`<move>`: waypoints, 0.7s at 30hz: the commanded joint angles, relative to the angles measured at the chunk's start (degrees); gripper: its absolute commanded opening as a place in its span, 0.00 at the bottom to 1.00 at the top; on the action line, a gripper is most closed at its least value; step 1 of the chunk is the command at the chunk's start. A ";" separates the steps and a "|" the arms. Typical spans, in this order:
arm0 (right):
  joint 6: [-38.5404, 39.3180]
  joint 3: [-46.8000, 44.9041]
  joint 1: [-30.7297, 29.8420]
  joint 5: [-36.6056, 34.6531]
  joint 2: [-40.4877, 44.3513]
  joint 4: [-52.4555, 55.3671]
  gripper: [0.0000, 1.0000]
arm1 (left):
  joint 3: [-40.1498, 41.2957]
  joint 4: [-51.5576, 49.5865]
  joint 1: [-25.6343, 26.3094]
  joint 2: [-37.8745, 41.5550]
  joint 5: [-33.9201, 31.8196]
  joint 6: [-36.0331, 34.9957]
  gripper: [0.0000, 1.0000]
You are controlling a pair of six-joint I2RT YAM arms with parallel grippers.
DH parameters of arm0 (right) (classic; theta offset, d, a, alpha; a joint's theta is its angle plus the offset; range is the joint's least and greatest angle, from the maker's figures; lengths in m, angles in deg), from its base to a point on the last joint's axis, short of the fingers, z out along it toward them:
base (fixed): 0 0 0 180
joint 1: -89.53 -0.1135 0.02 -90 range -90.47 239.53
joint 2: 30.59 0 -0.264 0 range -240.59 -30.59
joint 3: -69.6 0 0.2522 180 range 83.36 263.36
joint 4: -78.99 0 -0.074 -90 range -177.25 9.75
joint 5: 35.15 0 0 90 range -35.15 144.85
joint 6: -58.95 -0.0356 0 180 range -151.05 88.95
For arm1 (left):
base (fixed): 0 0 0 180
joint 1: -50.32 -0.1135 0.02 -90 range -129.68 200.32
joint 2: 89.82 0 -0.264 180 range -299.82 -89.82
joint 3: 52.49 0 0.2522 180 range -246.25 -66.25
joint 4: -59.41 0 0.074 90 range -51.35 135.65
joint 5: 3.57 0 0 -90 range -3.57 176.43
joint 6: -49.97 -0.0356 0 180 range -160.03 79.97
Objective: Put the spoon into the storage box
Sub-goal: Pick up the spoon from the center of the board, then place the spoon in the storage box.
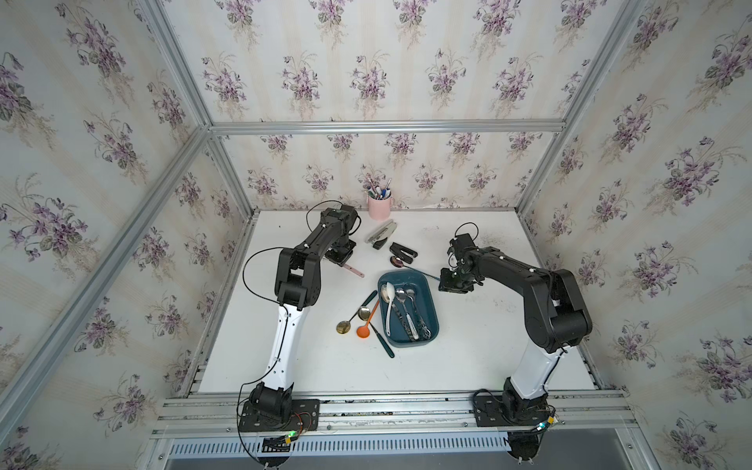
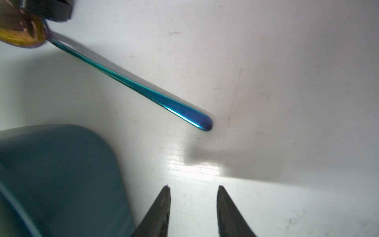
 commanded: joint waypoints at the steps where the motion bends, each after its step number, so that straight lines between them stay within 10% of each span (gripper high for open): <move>1: -0.61 -0.40 0.01 0.26 0.77 -0.68 0.40 | -0.37 -1.62 0.29 2.01 -0.31 -4.98 0.07; 21: -2.36 -2.42 0.01 1.22 2.53 -2.11 0.40 | 5.73 -5.45 8.37 18.17 7.49 -17.29 0.05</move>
